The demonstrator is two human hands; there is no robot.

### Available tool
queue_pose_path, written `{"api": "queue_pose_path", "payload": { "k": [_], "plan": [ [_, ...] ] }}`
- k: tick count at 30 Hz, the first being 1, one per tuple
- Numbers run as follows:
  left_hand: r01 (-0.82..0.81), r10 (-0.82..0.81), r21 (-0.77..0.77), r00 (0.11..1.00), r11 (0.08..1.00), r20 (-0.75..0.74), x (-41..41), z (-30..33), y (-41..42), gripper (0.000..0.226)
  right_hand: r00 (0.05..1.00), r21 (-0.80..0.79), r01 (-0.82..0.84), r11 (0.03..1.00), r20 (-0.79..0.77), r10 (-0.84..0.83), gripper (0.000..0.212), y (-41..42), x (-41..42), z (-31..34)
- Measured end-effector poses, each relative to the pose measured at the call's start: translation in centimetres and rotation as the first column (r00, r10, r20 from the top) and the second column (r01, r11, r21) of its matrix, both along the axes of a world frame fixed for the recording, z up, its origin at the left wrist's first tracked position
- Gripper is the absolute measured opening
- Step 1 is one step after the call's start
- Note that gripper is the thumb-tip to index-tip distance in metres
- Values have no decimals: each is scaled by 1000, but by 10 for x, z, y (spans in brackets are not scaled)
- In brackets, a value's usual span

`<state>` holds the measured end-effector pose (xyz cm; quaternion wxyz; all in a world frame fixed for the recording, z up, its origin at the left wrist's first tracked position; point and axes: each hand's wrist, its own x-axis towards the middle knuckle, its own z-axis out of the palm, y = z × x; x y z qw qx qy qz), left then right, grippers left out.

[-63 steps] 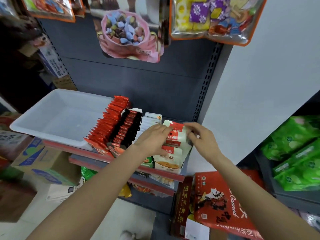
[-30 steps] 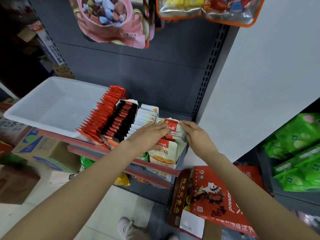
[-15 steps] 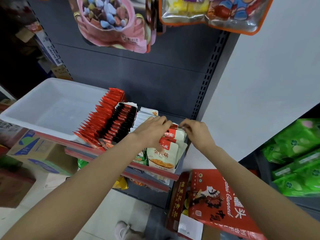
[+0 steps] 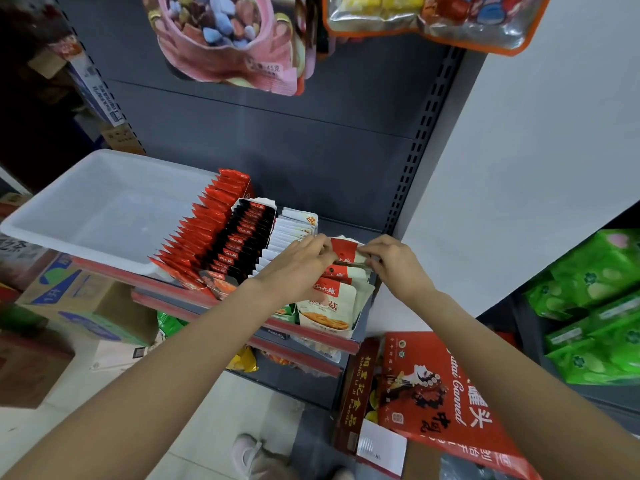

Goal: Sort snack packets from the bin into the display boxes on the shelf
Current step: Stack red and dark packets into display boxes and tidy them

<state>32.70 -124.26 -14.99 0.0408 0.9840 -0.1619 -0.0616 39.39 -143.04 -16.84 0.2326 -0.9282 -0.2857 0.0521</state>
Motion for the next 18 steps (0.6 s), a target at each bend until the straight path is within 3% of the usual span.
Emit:
{"api": "queue_pose_path", "payload": {
  "k": [5,9,12,18],
  "plan": [
    [23,-24,11,1000,1000,10,-8,-2,-1,68,990,38,-52,998,-131,57,27,-4,7,3],
    [20,-20,7,1000,1000,-21,-8,0,-3,73,984,74,-71,995,-159,82,27,-6,5,2],
    [-18,17,-23,998,1000,-52,-7,2,-5,64,977,112,-71,991,-190,91,28,-6,3,2],
    [-24,23,-38,999,999,-40,-15,3,-5,56,1000,165,-25,986,0,25,25,-4,2,4]
  ]
}}
